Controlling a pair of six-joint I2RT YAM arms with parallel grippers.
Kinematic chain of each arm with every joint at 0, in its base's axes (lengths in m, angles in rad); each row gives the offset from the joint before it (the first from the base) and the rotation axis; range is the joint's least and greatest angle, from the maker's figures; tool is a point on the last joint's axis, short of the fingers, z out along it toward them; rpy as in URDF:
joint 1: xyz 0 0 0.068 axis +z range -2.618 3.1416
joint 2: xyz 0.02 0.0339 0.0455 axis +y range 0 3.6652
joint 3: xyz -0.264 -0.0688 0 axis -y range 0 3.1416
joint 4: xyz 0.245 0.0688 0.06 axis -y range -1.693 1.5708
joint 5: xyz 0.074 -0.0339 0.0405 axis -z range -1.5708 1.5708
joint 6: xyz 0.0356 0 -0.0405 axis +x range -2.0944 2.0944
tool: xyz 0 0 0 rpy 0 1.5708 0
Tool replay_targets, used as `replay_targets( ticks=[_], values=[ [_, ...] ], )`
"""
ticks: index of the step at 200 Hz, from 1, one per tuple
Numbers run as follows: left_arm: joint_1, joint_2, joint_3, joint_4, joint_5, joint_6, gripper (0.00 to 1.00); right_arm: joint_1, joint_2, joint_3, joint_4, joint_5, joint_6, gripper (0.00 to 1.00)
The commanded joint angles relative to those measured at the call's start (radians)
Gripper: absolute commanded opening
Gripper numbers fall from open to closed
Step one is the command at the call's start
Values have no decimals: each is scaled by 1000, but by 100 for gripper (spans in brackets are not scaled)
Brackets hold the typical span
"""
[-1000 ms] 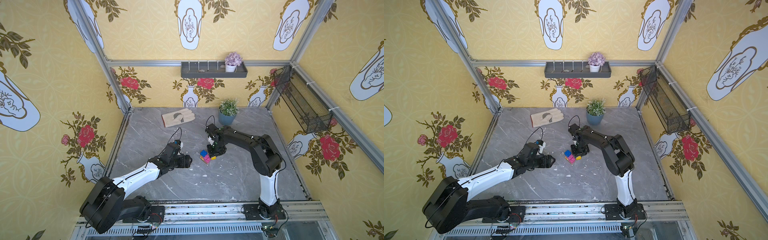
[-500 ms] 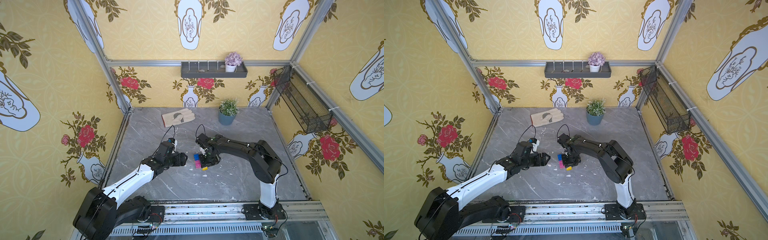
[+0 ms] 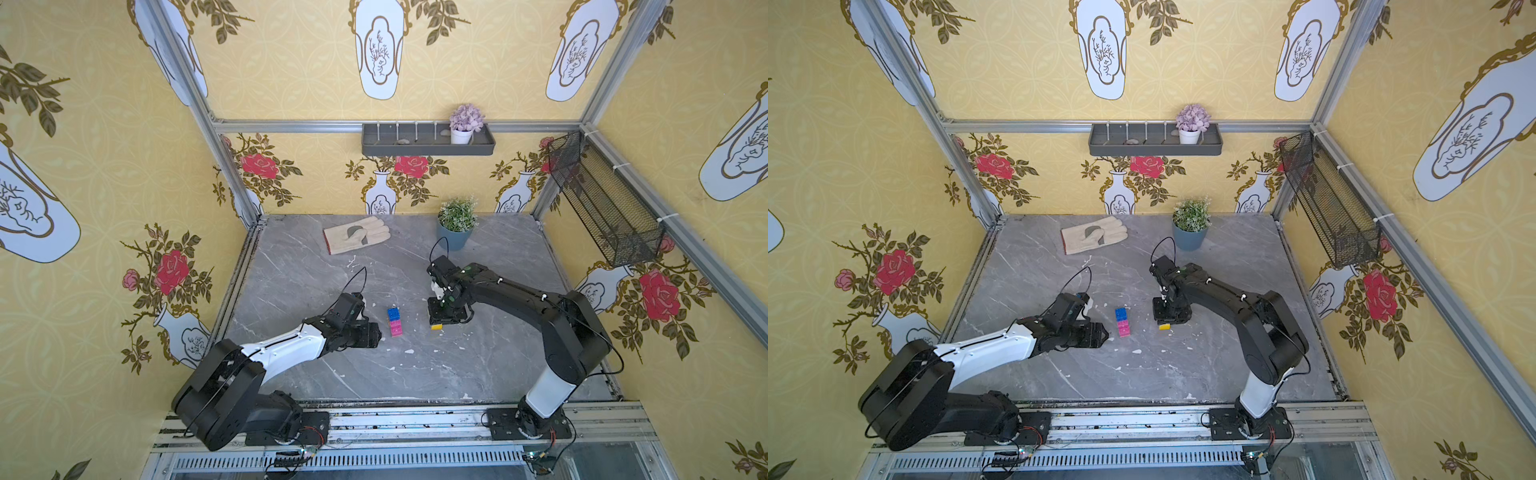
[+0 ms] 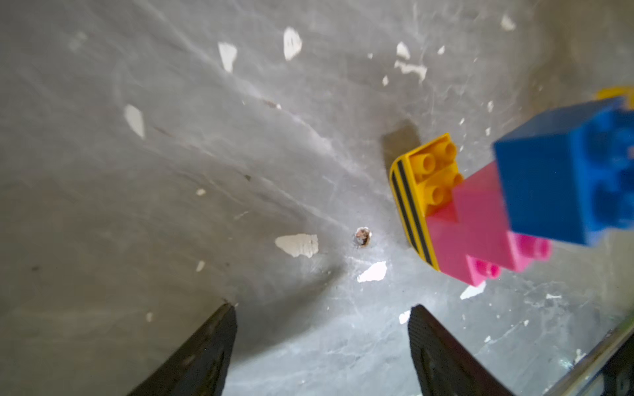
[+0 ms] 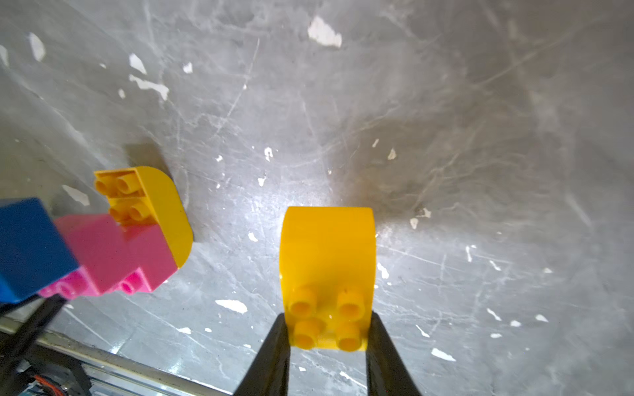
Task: Assemble the letter s with lego
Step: Adjust the lego brick at the center of the board.
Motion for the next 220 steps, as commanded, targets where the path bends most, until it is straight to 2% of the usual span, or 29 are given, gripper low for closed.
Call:
replay_targets(
  ticks=[1, 81, 125, 158, 183, 189, 203, 220],
  values=[
    [-12, 77, 25, 40, -12, -20, 81, -25, -35, 8, -27, 32, -39, 28],
    [-13, 294, 162, 49, 2, 59, 82, -102, -120, 2, -50, 34, -65, 29],
    [-4, 399, 260, 41, 58, 156, 82, -112, -119, 14, -44, 16, -86, 29],
    [7, 454, 301, 41, 109, 210, 82, -111, -125, 5, 11, -22, -155, 29],
    [55, 392, 262, 27, 76, 173, 82, -111, -81, 11, 39, -7, -209, 29],
    [110, 366, 238, 34, 75, 153, 82, -111, -64, 24, 39, -2, -212, 29],
    [161, 285, 172, 53, 94, 120, 82, -111, -15, 83, 31, -2, -203, 28],
    [172, 199, 135, 31, 89, 121, 82, -102, 33, 174, 22, -2, -189, 27]
  ],
)
